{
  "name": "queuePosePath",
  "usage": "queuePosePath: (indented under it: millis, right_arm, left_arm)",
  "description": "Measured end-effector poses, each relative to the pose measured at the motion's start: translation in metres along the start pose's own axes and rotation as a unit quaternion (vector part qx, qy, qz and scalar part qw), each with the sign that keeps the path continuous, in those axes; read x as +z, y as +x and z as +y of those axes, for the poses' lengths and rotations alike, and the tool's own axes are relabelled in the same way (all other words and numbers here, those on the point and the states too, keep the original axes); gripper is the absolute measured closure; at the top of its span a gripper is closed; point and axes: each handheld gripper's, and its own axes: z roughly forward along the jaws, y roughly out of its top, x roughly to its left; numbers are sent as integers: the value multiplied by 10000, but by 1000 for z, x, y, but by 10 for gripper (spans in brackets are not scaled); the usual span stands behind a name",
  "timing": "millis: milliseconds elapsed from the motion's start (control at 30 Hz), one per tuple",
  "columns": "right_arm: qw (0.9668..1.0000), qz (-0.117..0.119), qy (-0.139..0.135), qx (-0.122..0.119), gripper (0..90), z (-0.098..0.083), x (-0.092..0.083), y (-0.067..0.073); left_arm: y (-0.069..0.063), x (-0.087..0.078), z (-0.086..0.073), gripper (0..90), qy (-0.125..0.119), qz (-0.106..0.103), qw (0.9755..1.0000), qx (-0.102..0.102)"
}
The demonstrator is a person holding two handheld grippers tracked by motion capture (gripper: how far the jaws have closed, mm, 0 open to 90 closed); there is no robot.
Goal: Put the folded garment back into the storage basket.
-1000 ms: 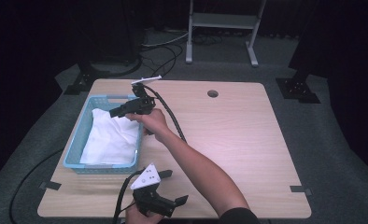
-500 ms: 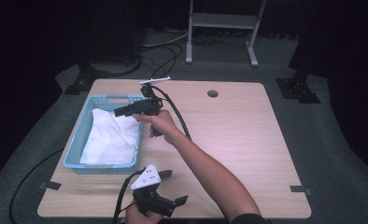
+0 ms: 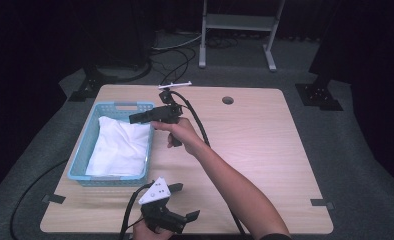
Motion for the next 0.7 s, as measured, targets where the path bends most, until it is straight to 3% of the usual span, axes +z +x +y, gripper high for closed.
queuePosePath:
  millis: [700]
  right_arm:
    - [9998, 79, -185, -26, 206, -7, -31, -2]
  left_arm:
    - [-1, 4, -2, 21, 86, -22, 10000, 15]
